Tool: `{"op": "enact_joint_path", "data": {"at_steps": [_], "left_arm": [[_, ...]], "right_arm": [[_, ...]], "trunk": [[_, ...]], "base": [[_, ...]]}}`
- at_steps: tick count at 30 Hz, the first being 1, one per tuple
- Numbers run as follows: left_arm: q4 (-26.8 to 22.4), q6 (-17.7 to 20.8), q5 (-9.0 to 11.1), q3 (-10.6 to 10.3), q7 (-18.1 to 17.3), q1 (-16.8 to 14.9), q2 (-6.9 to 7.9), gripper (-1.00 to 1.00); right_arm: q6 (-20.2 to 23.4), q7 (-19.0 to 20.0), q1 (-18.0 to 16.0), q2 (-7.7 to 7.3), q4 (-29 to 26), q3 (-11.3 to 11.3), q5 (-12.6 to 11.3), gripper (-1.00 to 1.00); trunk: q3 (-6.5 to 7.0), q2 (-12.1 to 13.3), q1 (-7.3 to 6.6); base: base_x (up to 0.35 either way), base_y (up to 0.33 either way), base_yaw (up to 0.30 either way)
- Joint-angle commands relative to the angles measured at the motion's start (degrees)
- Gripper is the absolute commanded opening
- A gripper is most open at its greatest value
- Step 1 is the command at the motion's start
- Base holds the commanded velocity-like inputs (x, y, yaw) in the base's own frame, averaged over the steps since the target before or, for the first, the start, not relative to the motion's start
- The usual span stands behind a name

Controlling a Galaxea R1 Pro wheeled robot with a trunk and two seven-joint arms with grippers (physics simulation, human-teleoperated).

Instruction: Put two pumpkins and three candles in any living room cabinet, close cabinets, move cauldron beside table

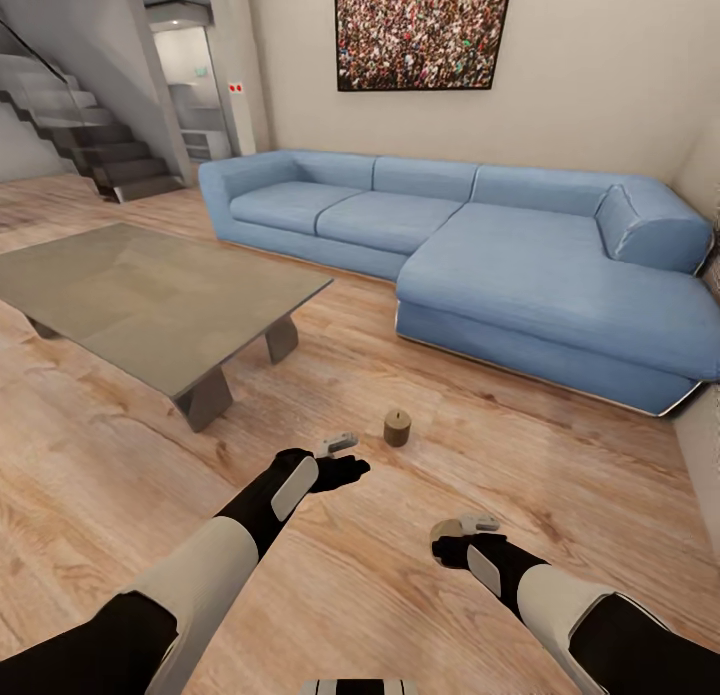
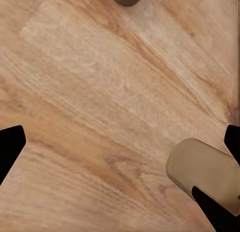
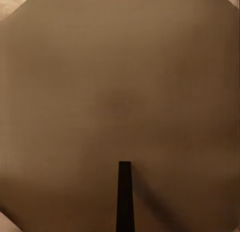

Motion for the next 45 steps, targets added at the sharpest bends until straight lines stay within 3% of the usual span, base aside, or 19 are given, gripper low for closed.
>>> {"op": "enact_joint_path", "data": {"at_steps": [1,45], "left_arm": [[-0.1,0.1,0.5,-0.2,0.5,0.0,0.02,1.00],[-0.1,0.1,0.5,-0.2,0.6,0.0,0.06,1.00]], "right_arm": [[0.3,-0.3,0.0,-0.01,-0.1,0.5,-0.5,-1.00],[0.3,-0.3,0.0,-0.01,-0.1,0.5,-0.4,-1.00]], "trunk": [[0.04,0.0,-0.01],[3.95,0.0,-0.01]], "base": [[0.000,0.000,-0.133],[0.000,0.000,-0.007]]}}
